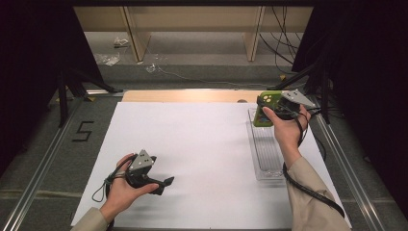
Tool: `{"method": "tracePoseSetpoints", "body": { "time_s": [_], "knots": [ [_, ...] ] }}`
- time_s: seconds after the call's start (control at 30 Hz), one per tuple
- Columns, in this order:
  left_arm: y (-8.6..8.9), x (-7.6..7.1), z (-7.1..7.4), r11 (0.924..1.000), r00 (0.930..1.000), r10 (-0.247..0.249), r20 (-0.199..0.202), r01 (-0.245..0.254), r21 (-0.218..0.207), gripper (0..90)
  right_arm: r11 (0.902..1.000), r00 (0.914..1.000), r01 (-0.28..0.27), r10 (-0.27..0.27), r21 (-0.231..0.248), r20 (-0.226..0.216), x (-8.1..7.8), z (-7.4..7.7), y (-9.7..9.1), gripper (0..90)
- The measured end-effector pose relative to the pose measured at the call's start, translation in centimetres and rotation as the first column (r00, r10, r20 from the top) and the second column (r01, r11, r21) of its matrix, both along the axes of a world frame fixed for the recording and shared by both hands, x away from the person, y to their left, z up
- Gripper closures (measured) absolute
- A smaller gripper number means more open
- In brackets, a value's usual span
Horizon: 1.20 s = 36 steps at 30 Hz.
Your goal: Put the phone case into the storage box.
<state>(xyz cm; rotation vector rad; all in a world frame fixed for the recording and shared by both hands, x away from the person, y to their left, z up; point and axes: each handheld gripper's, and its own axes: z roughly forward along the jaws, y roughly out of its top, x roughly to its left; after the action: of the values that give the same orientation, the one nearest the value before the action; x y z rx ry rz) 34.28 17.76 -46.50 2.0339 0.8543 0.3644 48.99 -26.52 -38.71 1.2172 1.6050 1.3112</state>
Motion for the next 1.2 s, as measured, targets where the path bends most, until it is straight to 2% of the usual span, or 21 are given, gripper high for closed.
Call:
{"method": "tracePoseSetpoints", "body": {
  "time_s": [1.2],
  "knots": [
    [0.1,0.0,0.0,1.0,1.0,0.0,-0.001,0.0,0.0,0.7,0.9997,0.9996,0.025,-0.025,-0.003,-0.008,1.3,-0.4,0.0,17.9]
  ]
}}
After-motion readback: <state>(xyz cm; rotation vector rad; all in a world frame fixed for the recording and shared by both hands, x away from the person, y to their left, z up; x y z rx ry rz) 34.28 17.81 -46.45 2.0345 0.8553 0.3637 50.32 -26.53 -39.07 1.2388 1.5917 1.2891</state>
